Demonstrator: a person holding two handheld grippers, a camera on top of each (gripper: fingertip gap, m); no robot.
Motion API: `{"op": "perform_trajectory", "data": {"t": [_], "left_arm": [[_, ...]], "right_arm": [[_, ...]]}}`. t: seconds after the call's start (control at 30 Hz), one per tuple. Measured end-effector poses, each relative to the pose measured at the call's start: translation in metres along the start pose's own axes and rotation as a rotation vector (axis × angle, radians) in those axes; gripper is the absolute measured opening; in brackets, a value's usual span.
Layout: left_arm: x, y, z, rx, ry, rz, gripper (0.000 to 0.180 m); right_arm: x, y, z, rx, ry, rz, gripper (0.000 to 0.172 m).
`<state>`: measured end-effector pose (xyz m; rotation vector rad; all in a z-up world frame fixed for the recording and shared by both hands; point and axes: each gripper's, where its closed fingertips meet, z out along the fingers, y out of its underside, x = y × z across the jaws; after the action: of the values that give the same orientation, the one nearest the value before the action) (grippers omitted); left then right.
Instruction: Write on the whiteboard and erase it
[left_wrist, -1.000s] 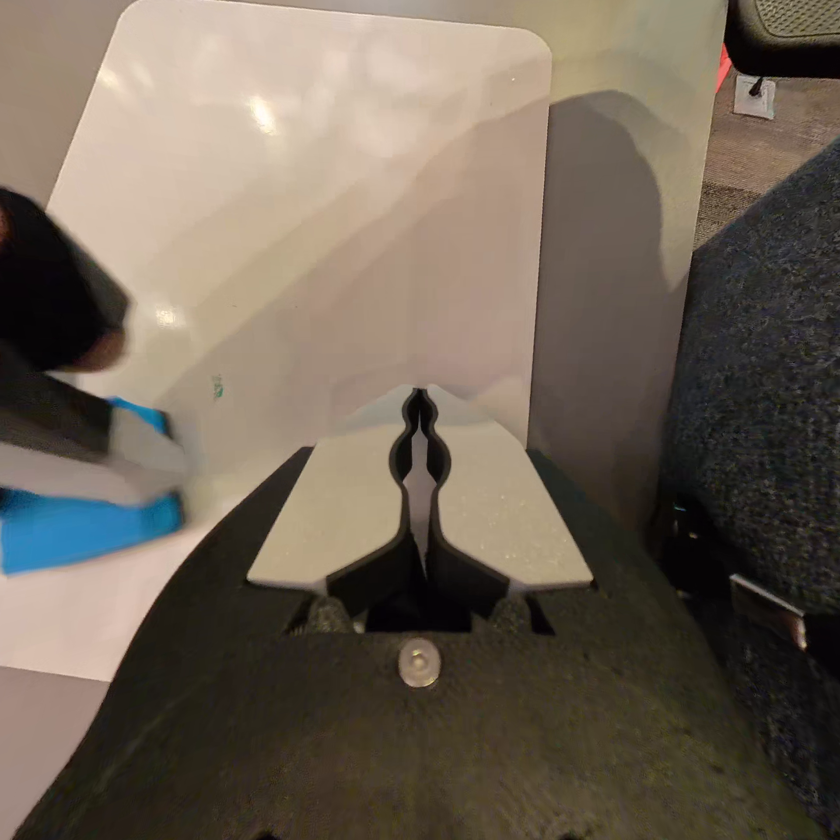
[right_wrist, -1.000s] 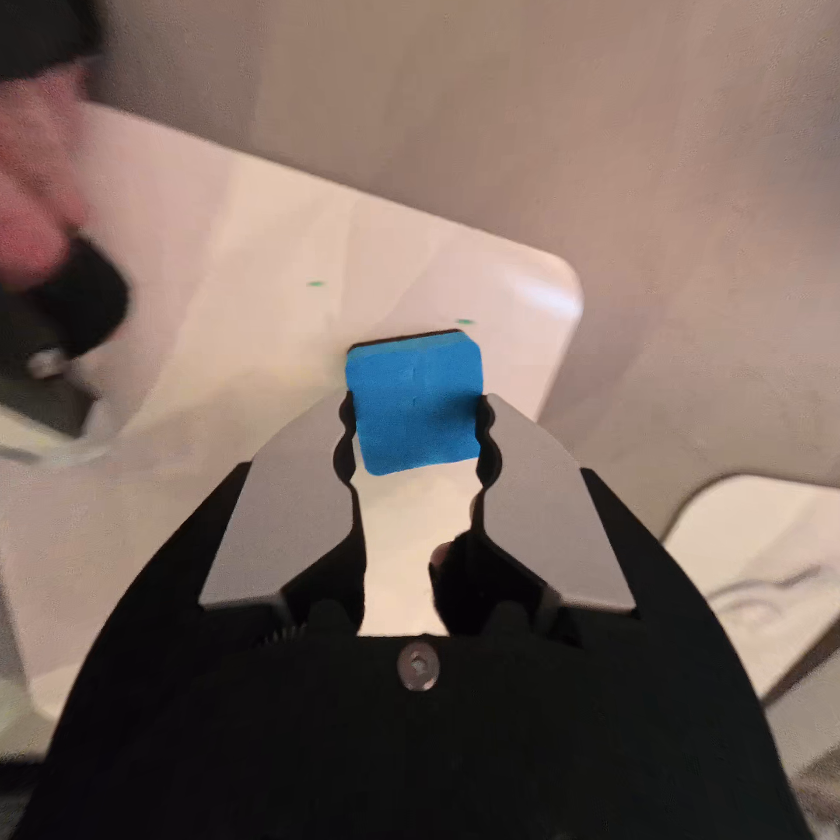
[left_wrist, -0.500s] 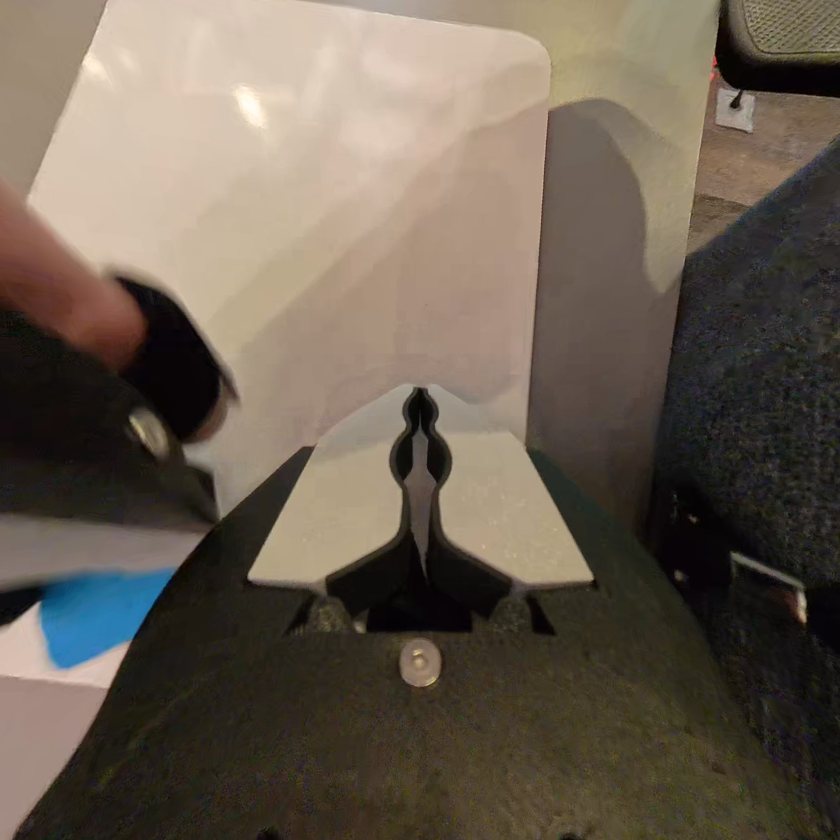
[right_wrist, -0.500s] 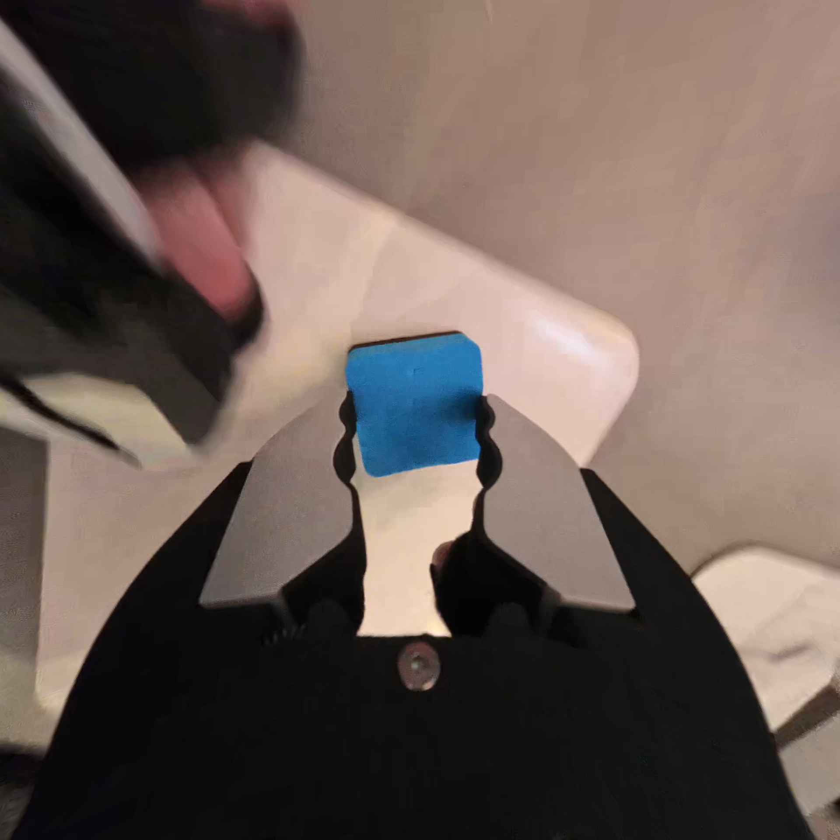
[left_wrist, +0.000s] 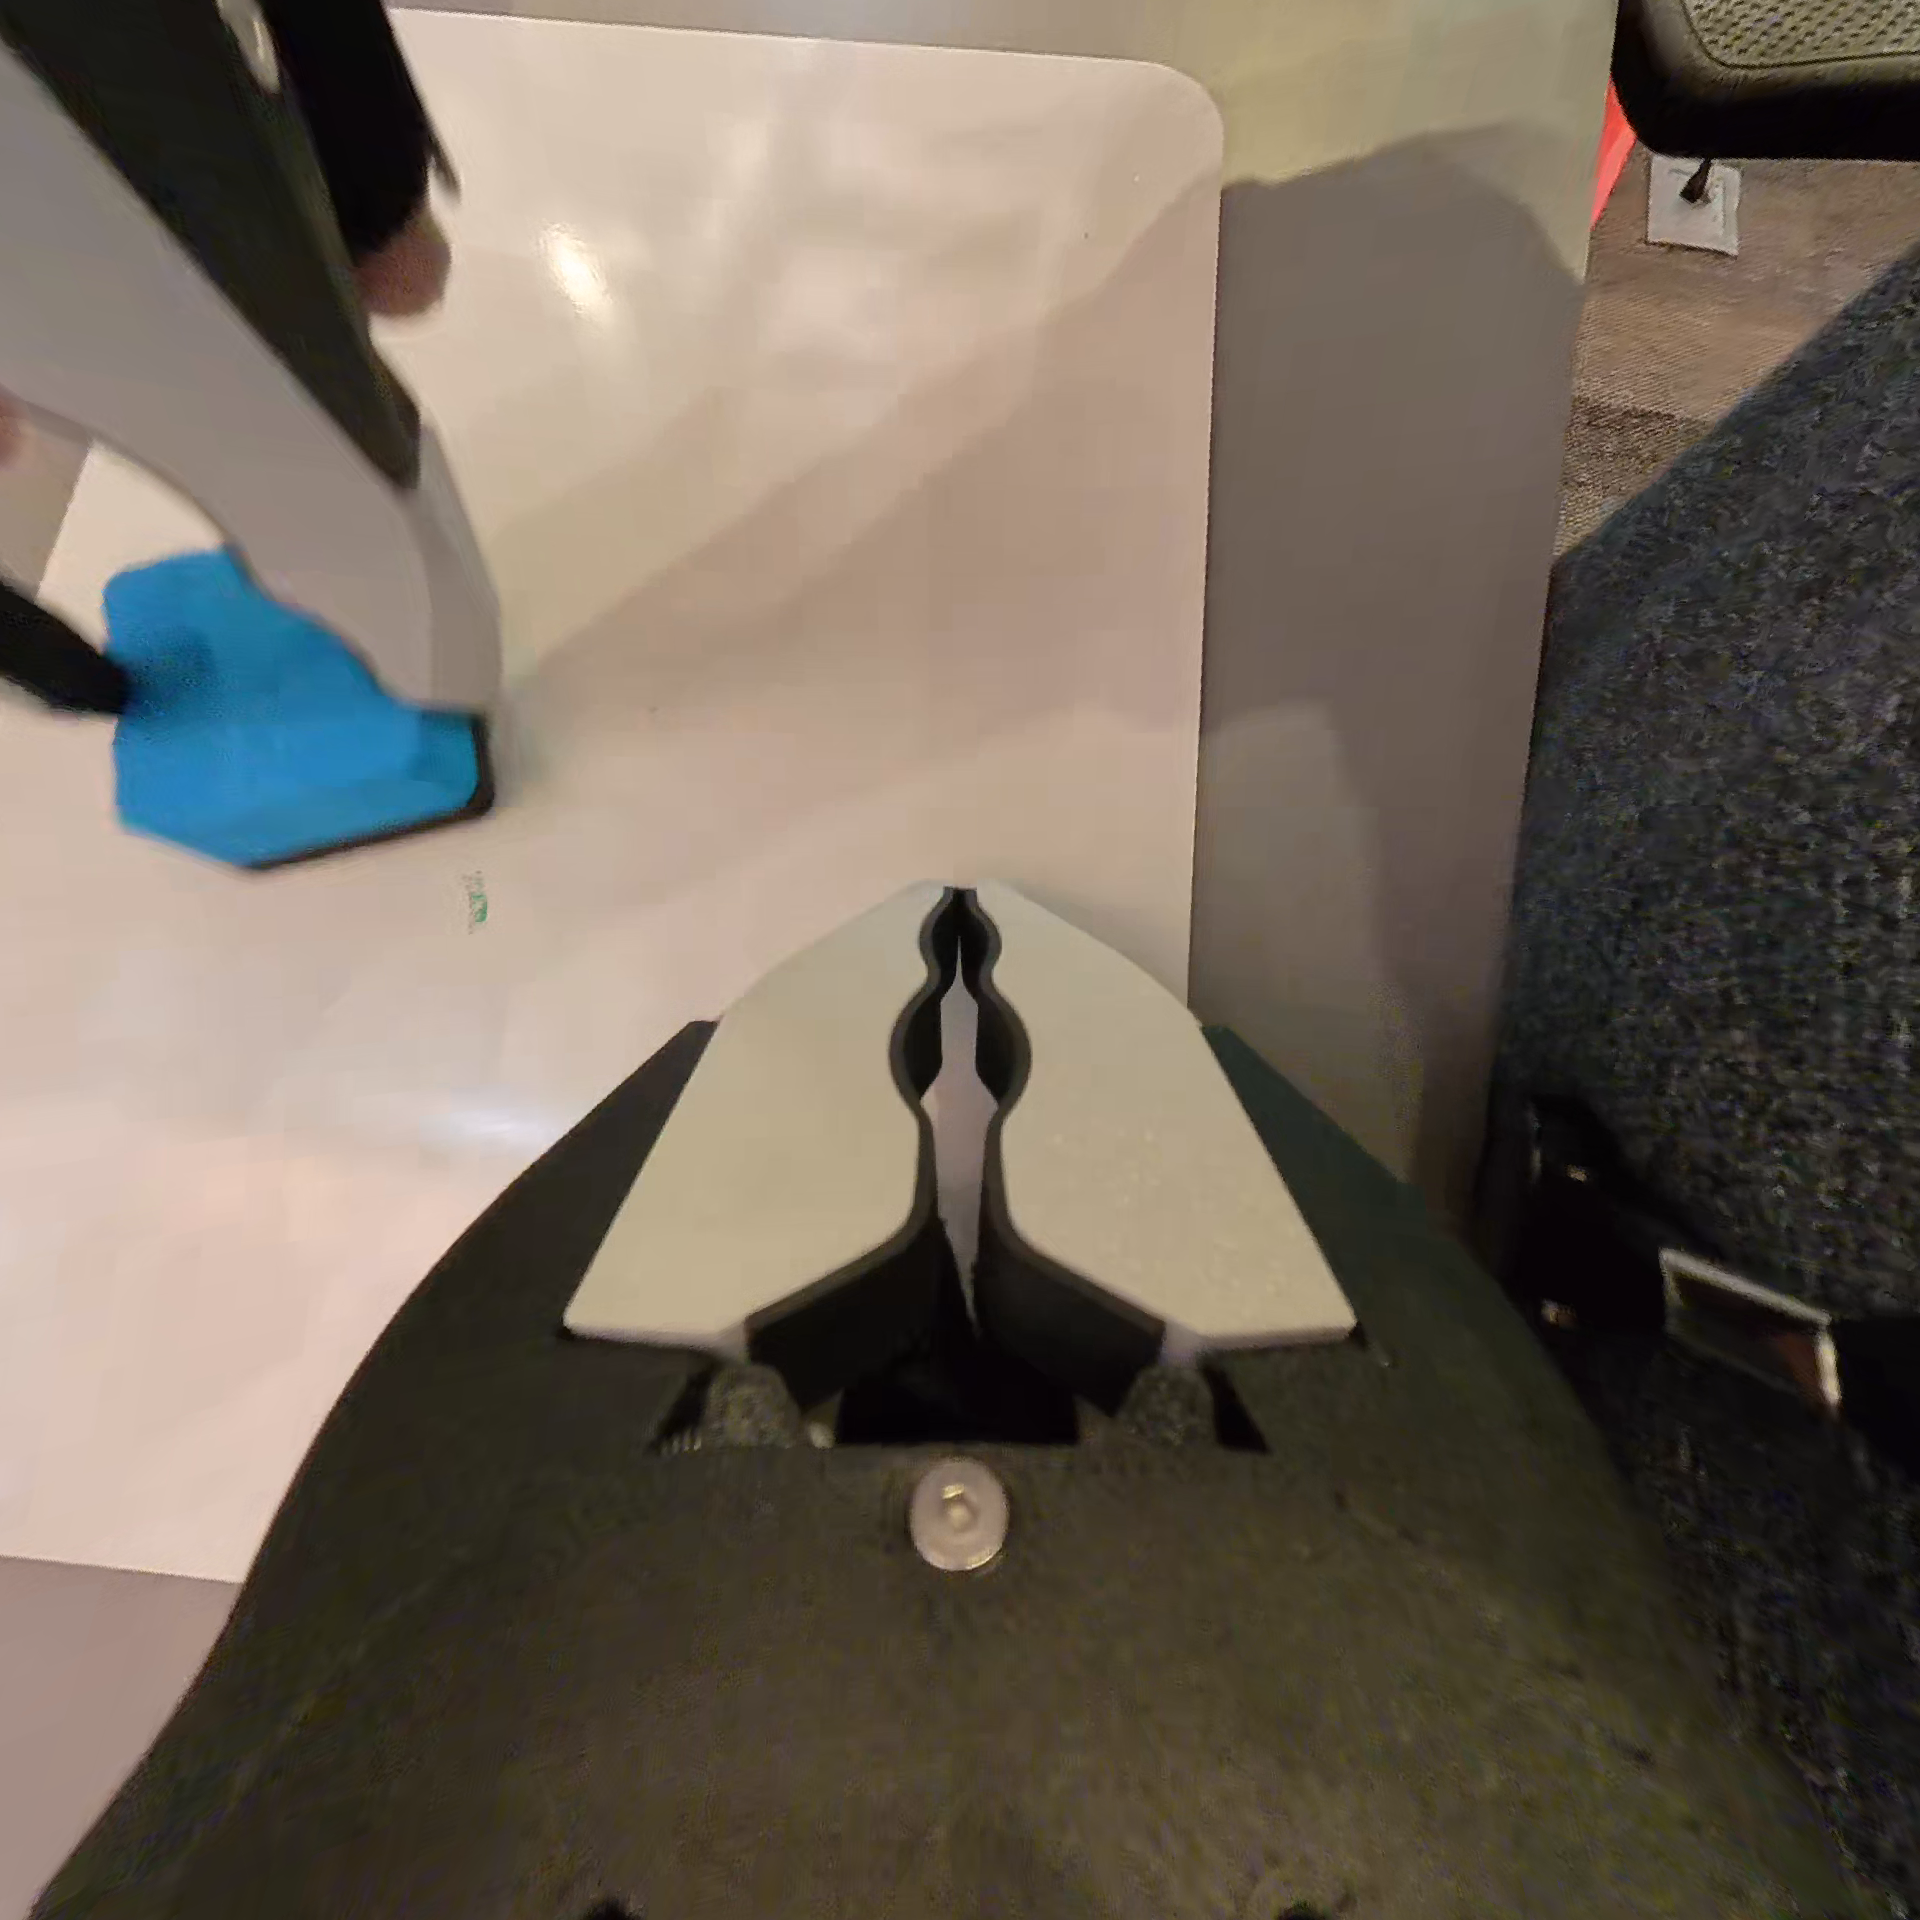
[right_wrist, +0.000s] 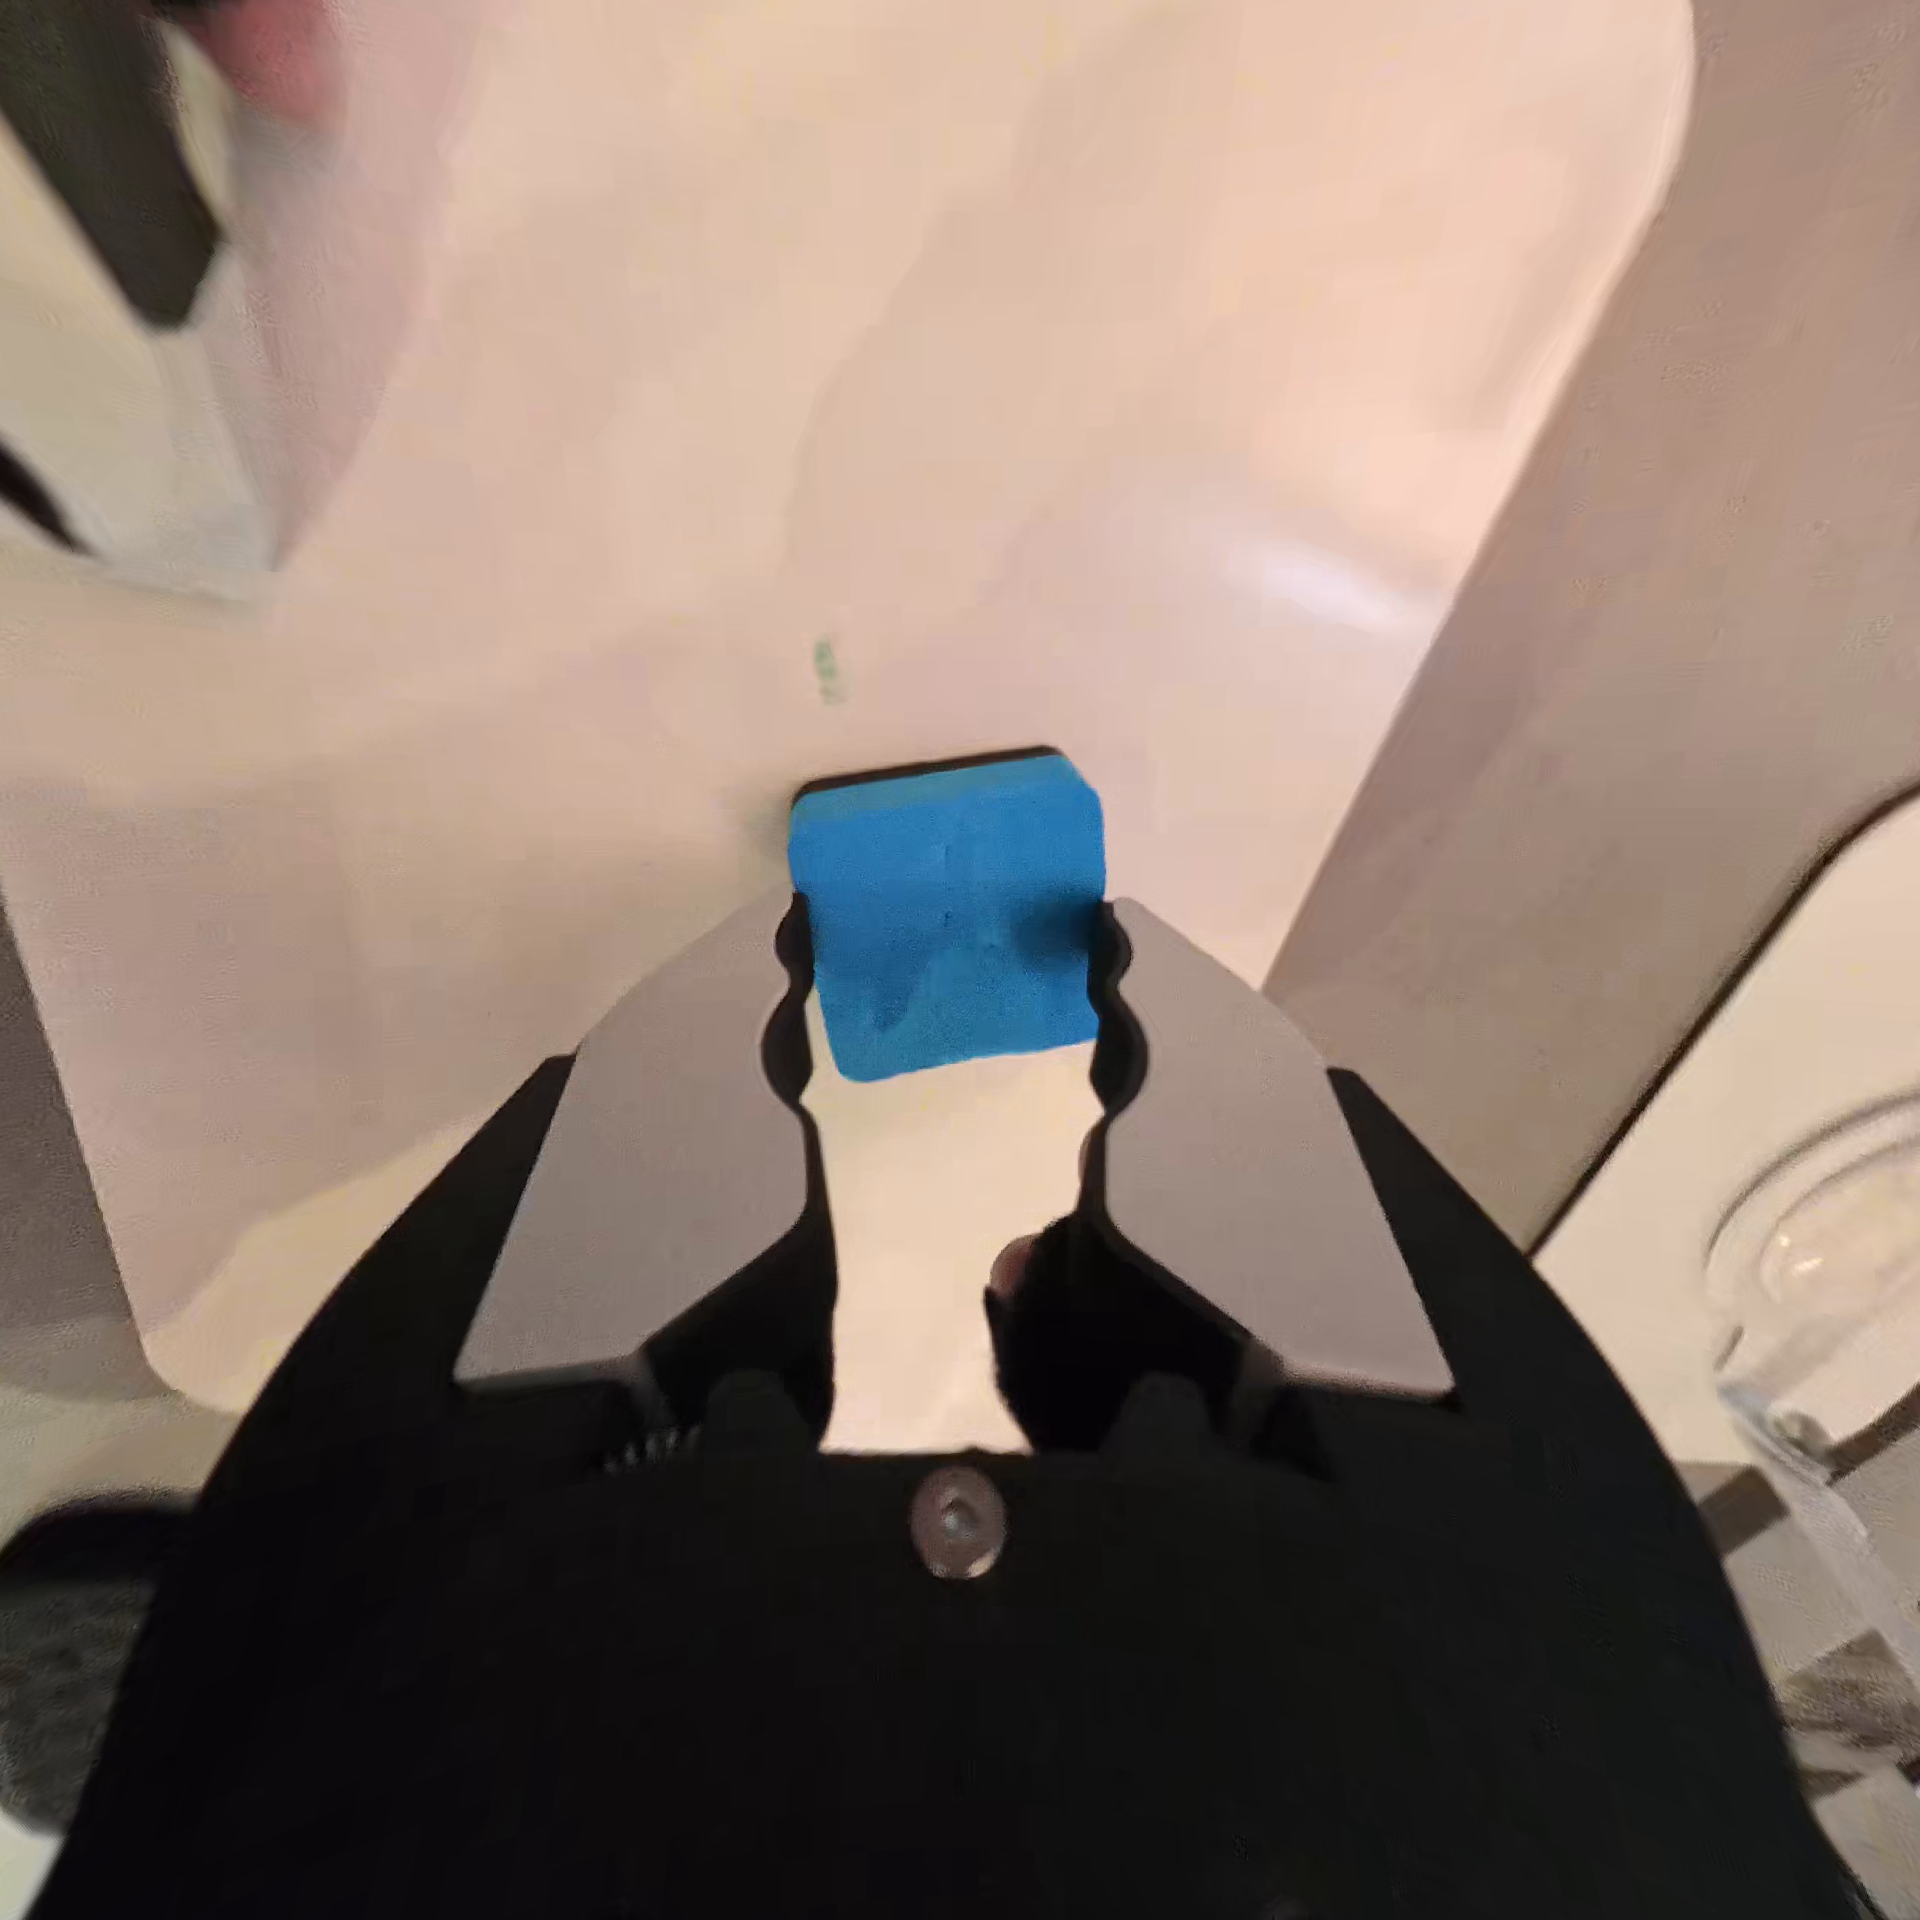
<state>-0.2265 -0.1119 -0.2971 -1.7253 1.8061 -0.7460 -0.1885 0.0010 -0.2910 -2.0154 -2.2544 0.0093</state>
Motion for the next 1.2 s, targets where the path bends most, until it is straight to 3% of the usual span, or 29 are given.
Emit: {"op": "perform_trajectory", "data": {"t": [0.1,0.13,0.23,0.33,0.43,0.5,0.57,0.6,0.67,0.73,0.8,0.9,1.03,1.2], "left_arm": [[0.000,0.000,0.000,0.000,0.002,0.000,0.001],[0.000,0.000,0.000,0.000,-0.004,0.005,0.001],[0.000,0.000,0.000,0.000,-0.002,0.003,0.001],[0.000,0.000,0.000,0.000,-0.002,0.002,0.001],[0.000,0.000,0.000,0.000,0.000,0.001,0.001],[0.000,0.000,0.000,0.000,0.003,-0.001,0.001],[0.000,0.000,0.000,0.000,-0.001,0.002,0.001],[0.000,0.000,0.000,0.000,-0.002,0.003,0.001],[0.000,0.000,0.000,0.000,0.003,-0.001,0.001],[0.000,0.000,0.000,-0.001,0.001,0.000,0.001],[0.001,0.001,-0.001,-0.001,-0.004,0.010,0.001],[0.001,0.001,-0.001,-0.003,0.016,0.002,0.001],[-0.002,0.001,-0.001,-0.006,0.009,0.043,0.001],[-0.001,0.001,-0.001,-0.007,0.038,0.043,0.001]], "right_arm": [[-0.003,-0.049,0.005,0.112,0.056,-0.062,0.053],[-0.012,-0.050,0.004,0.113,0.044,-0.103,0.053],[0.003,-0.010,0.002,0.045,0.054,0.017,0.053],[-0.023,-0.039,0.002,0.109,0.032,-0.132,0.053],[-0.005,-0.016,0.002,0.099,0.078,0.025,0.053],[-0.031,-0.020,0.000,0.097,0.038,-0.063,0.053],[-0.033,0.001,-0.003,0.028,-0.002,-0.028,0.053],[-0.014,0.000,0.000,0.035,0.064,0.023,0.053],[-0.019,-0.023,0.001,0.130,0.072,-0.017,0.053],[-0.032,-0.002,-0.003,0.087,0.022,0.013,0.053],[-0.027,0.041,-0.008,0.015,0.066,0.110,0.053],[-0.026,0.075,-0.042,0.135,0.155,0.257,0.053],[-0.034,0.160,-0.061,0.009,0.240,0.413,0.053],[-0.042,0.195,-0.057,-0.019,0.242,0.452,0.053]]}}
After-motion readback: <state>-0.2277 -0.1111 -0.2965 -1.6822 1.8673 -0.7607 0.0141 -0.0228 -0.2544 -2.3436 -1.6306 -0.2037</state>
